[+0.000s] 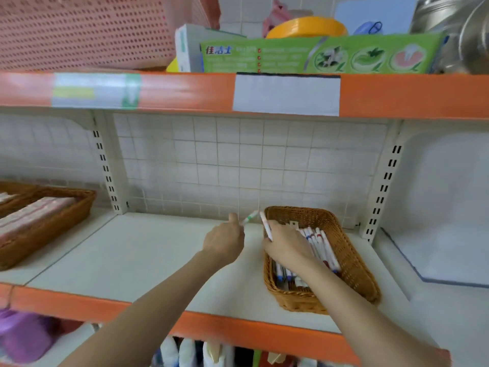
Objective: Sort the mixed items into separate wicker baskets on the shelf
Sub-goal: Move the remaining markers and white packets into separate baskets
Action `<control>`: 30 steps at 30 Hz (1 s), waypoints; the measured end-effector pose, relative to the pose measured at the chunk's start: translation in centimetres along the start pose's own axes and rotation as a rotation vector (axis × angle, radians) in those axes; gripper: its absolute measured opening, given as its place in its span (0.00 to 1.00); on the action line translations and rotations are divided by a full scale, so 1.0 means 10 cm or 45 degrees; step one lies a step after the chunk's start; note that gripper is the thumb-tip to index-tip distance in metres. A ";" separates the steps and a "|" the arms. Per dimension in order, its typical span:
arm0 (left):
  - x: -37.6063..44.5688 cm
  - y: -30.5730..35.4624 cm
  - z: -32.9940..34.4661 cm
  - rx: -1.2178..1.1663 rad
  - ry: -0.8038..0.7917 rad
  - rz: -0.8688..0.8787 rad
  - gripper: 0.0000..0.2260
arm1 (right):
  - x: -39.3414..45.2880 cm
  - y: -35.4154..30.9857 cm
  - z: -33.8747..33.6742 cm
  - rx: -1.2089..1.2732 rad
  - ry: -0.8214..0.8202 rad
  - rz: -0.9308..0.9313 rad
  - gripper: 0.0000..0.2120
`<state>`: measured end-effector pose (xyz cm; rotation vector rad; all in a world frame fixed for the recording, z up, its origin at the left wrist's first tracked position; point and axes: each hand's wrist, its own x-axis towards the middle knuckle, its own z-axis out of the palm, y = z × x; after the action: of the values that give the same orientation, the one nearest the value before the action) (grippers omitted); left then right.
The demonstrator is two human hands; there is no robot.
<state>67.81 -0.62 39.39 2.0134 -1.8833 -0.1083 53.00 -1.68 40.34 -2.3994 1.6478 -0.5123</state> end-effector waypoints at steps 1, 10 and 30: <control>-0.05 -0.15 -0.06 0.007 0.004 -0.030 0.06 | 0.00 -0.13 0.03 -0.005 -0.013 -0.038 0.17; -0.62 -1.67 -0.63 0.172 0.024 -0.135 0.12 | -0.03 -1.55 0.56 -0.084 -0.193 -0.193 0.17; -0.81 -4.03 -1.70 0.054 0.214 -0.361 0.12 | 0.75 -3.95 1.56 0.172 -0.102 -0.380 0.14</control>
<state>110.37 12.25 40.41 2.2324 -1.5036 0.0255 95.56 5.19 40.77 -2.5389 1.1881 -0.5459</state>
